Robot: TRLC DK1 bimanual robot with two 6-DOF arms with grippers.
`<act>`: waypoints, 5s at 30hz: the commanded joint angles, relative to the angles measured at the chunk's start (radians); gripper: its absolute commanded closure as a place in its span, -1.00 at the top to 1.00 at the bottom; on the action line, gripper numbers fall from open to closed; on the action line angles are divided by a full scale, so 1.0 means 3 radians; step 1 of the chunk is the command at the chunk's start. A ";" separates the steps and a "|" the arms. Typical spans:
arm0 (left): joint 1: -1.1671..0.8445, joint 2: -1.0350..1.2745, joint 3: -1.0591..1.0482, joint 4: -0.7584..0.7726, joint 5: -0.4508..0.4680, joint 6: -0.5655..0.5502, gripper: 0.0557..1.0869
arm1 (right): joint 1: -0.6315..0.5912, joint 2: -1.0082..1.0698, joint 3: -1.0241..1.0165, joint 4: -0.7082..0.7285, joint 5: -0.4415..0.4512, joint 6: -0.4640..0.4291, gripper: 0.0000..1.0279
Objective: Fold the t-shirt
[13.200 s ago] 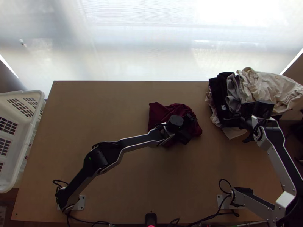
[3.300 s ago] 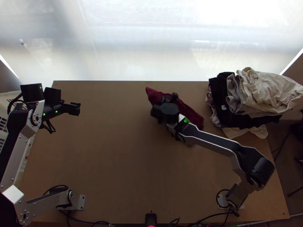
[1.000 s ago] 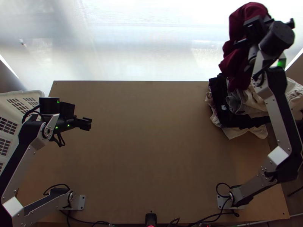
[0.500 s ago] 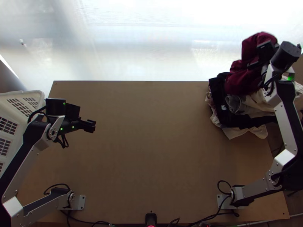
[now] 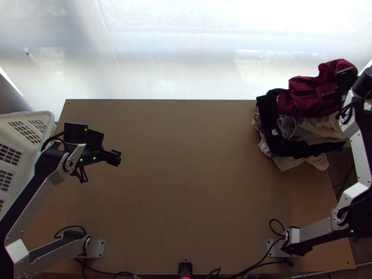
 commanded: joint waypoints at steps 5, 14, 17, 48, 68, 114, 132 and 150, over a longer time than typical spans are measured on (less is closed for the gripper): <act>-0.0080 0.0069 -0.0014 0.0019 -0.0038 0.0018 0.90 | -0.0418 0.0070 -0.0155 0.0013 -0.0157 0.0123 -0.95; -0.0187 0.0095 -0.0014 0.0029 -0.0068 0.0044 0.90 | -0.0669 0.0065 -0.0466 0.0171 -0.0223 0.0134 -0.95; -0.0213 0.0100 -0.0014 0.0029 -0.0094 0.0049 0.90 | -0.0740 0.0045 -0.0605 0.0243 -0.0233 0.0154 -0.95; -0.0243 0.0028 -0.0060 0.0014 -0.0140 0.0085 0.90 | -0.1507 -0.0283 -0.0717 0.0437 -0.0233 0.0292 0.91; -0.0238 -0.0099 -0.0260 0.0029 -0.0160 0.0141 0.90 | -0.1523 -0.0804 -0.0737 0.0294 -0.0315 0.0936 0.66; 0.0084 -0.0524 -0.0572 -0.0171 -0.0677 0.0443 0.90 | -0.0654 0.0382 -0.1336 0.0964 -0.1328 0.2915 -0.60; 0.0181 -0.0498 -0.0495 -0.0119 -0.0677 0.0570 0.90 | -0.0321 -0.0216 -0.1208 0.0166 -0.1742 0.2854 0.92; 0.0176 -0.0452 -0.0244 -0.0206 -0.0672 0.0632 0.90 | -0.0684 -0.0630 -0.0155 -0.0872 -0.1762 0.2527 0.92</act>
